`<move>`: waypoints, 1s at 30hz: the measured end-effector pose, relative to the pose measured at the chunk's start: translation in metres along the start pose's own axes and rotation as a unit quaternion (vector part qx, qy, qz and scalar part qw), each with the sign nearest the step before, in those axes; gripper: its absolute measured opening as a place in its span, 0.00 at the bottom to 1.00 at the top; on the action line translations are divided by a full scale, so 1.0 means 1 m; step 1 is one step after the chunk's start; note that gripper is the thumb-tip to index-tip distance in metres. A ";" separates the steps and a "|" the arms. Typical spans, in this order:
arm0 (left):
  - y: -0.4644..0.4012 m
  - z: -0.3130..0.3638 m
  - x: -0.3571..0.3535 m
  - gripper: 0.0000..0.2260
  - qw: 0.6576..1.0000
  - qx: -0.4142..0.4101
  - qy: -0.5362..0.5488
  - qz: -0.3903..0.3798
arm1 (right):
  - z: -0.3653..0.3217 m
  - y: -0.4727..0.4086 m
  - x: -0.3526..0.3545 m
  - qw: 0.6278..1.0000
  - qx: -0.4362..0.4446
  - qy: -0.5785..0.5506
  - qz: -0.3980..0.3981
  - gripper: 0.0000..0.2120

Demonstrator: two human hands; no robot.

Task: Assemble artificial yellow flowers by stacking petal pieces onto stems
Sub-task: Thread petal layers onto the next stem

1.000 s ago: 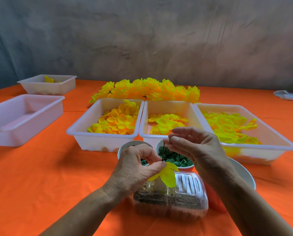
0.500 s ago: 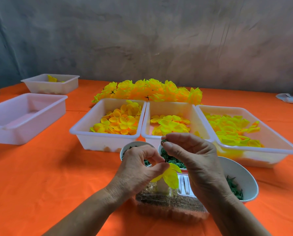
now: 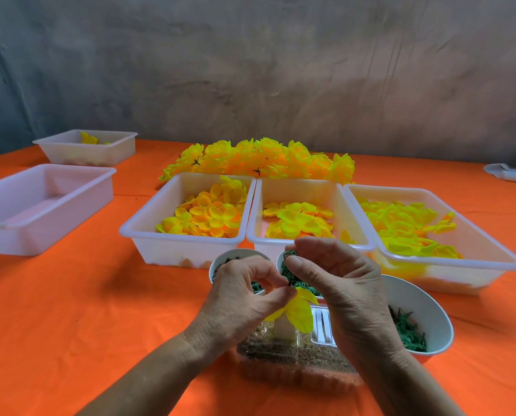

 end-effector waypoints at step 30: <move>-0.001 -0.004 -0.002 0.05 1.000 -0.008 0.004 -0.001 | 0.008 0.005 0.003 0.999 0.034 0.033 0.020 0.11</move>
Point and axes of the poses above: each hand's wrist, its own y-axis away from the middle knuckle, its own x-axis out of the back of the hand, z = x × y, the point moved 5 cm from there along -y, towards the middle knuckle, and after that the axes turned 13 degrees about x, right-handed, at the moved point
